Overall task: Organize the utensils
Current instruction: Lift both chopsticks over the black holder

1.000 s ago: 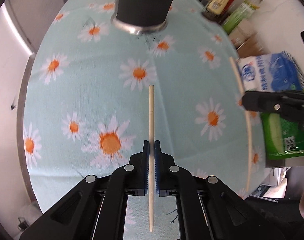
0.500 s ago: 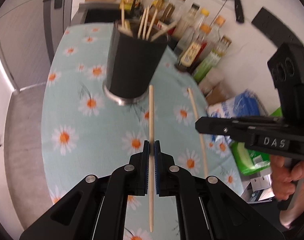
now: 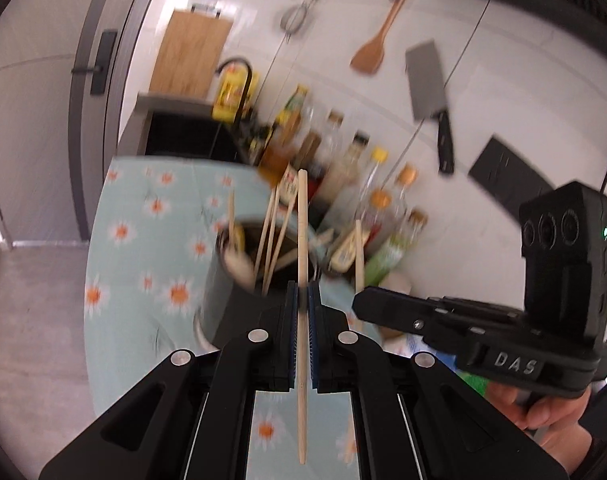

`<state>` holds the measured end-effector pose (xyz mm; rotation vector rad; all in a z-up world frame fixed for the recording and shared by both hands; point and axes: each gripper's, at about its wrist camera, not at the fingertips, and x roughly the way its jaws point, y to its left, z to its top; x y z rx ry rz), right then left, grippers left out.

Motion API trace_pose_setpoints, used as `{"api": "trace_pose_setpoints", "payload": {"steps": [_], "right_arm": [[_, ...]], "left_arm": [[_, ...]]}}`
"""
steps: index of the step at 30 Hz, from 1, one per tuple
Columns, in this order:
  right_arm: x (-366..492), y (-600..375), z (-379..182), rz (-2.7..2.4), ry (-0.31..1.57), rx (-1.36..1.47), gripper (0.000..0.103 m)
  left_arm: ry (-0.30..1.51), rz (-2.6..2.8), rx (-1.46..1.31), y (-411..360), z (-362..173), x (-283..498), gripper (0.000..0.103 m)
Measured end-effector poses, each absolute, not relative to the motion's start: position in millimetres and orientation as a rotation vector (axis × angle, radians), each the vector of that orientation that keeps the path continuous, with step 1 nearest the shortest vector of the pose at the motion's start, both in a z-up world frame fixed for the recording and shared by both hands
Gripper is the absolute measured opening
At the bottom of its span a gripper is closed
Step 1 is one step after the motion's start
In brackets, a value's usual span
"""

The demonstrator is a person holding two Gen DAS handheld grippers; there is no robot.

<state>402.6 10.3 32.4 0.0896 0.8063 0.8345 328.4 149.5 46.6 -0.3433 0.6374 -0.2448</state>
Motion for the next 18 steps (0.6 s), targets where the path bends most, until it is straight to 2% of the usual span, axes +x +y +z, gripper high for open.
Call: {"api": "trace_pose_setpoints", "payload": {"steps": [7,18], "right_arm": [[441.0,1.2,63.6,0.804,0.648,0.161,0.006],[490.3,-9.8,86.5,0.766,0.436,0.243,0.006]], "left_arm": [[0.469,-0.275,-0.346,159.2,77.0,364.1,0.004],[0.325,-0.234,-0.373,173.8,91.0,406.2,0.004]]}}
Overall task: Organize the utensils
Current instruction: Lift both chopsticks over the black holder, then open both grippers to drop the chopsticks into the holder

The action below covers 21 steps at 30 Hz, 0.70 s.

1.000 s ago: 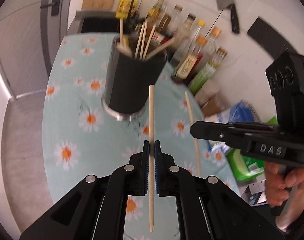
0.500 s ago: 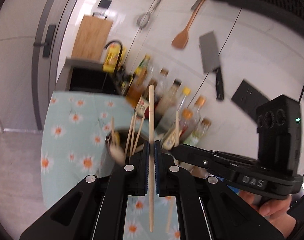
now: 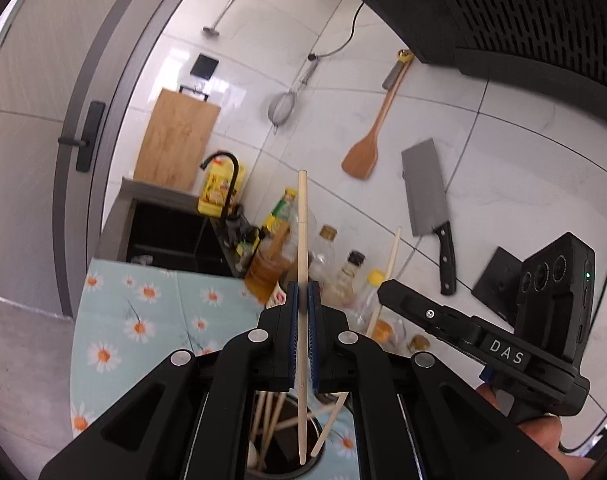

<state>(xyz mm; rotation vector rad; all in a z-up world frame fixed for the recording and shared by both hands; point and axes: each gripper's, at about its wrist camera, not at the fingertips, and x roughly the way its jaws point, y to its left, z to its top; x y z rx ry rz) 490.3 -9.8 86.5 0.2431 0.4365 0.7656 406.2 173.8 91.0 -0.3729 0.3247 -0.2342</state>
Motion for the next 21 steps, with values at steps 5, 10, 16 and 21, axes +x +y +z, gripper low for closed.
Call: {"api": "trace_pose_setpoints", "payload": {"steps": [5,10,16,21], "right_arm": [[496.8,-5.8,73.9,0.745,0.420,0.249,0.006],[497.7,-2.0,54.8,0.725,0.435,0.239,0.006],[495.6,2.4,38.5,0.719,0.481,0.228,0.007],[490.5,0.9,37.0,0.724,0.502,0.241,0.018]], "left_arm": [[0.329,-0.225,-0.396,175.7,78.5,418.0,0.004],[0.371,-0.215,-0.378,171.3,56.4,426.3,0.004],[0.413,-0.211,-0.376,167.8,36.6,429.4,0.004],[0.444,-0.212,-0.367,167.2,34.3,422.9,0.005]]}}
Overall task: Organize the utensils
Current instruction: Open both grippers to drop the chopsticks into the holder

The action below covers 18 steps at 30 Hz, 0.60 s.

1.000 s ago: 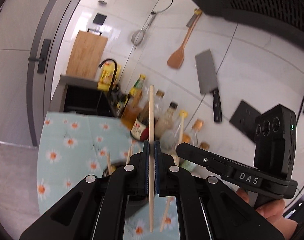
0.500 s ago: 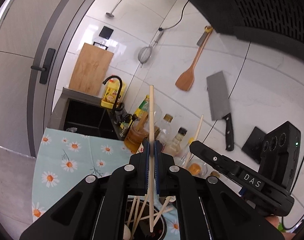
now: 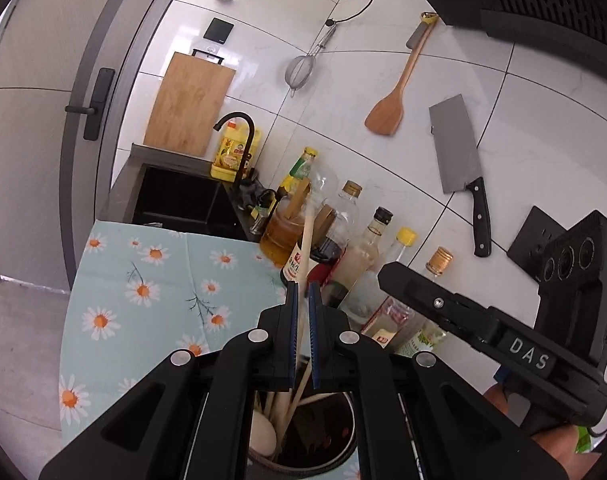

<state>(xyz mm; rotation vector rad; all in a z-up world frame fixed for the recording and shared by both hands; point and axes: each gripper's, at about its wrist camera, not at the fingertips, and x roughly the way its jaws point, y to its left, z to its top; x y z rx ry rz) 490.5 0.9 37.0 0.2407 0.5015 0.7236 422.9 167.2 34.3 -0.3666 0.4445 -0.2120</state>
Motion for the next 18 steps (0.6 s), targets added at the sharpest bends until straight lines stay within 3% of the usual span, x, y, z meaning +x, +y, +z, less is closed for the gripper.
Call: {"api": "trace_pose_setpoints", "payload": {"steps": [10,18], "right_arm": [[461.7,-13.2,55.2,0.715,0.475,0.243,0.024],[415.5,-34.9,70.6,0.702,0.461,0.198,0.035]], "left_arm": [[0.448,-0.203,-0.330,163.8,49.1,395.3,0.005],[0.428,-0.221,-0.271,151.3,71.5,354.9,0.006]]}}
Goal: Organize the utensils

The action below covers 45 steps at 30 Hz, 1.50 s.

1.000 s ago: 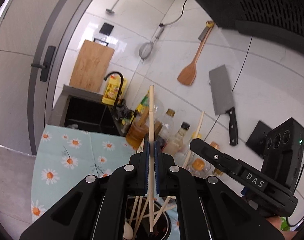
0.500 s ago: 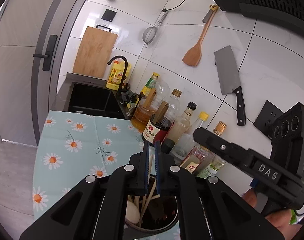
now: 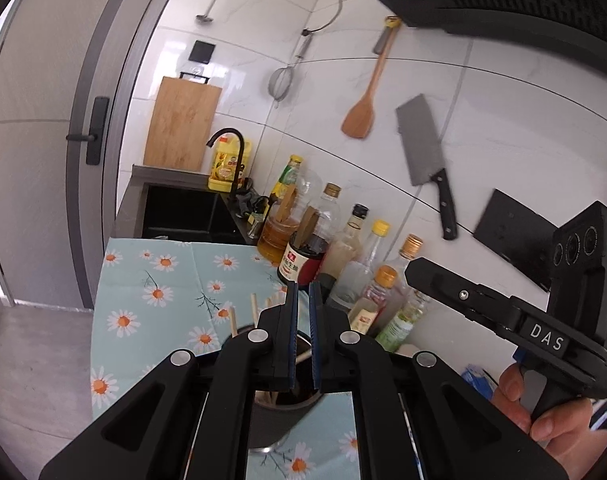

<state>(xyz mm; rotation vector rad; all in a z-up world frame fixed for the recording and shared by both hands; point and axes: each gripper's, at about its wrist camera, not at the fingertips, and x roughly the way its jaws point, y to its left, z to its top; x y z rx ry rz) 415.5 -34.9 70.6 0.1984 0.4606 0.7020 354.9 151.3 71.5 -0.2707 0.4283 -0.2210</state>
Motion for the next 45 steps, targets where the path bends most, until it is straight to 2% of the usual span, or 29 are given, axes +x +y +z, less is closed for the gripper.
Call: {"api": "trace_pose_setpoints", "payload": {"steps": [3,8,11,15,18,23,24,25,28,33,36,45], "right_arm": [[394.9,-47.3,72.9,0.701,0.446,0.176,0.041],[363.2,-68.1,72.4,0.725,0.450,0.142,0.049],[339.9,-84.6,69.1,0.741,0.442,0.139,0.059],[306.8,-99.2,55.6,0.755,0.467,0.087,0.070],[285.2,-113.5,46.3,0.771,0.479,0.088,0.082],[255.7,-133.8,33.7,0.772,0.499,0.063,0.094],[248.8,-137.9,32.4,0.768,0.497,0.055,0.097],[240.5,-142.8,30.7,0.767,0.491,0.045,0.098],[221.0,-154.5,25.0,0.753,0.485,0.026,0.098],[195.0,-170.2,6.4,0.769,0.533,0.005,0.098],[183.7,-174.6,-3.2,0.777,0.563,-0.016,0.098],[164.0,-184.6,-17.2,0.794,0.605,-0.029,0.098]], "left_arm": [[0.426,-0.232,-0.234,143.0,77.5,332.6,0.022],[0.419,-0.223,-0.181,127.9,82.1,291.9,0.022],[0.432,-0.212,-0.154,117.5,79.5,265.2,0.035],[0.470,-0.195,-0.171,102.6,73.0,228.8,0.038],[0.472,-0.173,-0.159,90.5,66.3,202.0,0.051],[0.516,-0.113,-0.155,73.8,46.4,164.3,0.066],[0.519,-0.089,-0.144,69.9,42.3,156.1,0.075],[0.520,-0.074,-0.143,67.9,39.8,151.5,0.082],[0.530,-0.042,-0.159,60.6,31.2,132.5,0.089],[0.550,-0.004,-0.164,43.9,18.6,103.3,0.091],[0.578,0.010,-0.177,35.4,11.1,90.6,0.096],[0.626,0.020,-0.167,16.0,-2.7,69.2,0.096]]}}
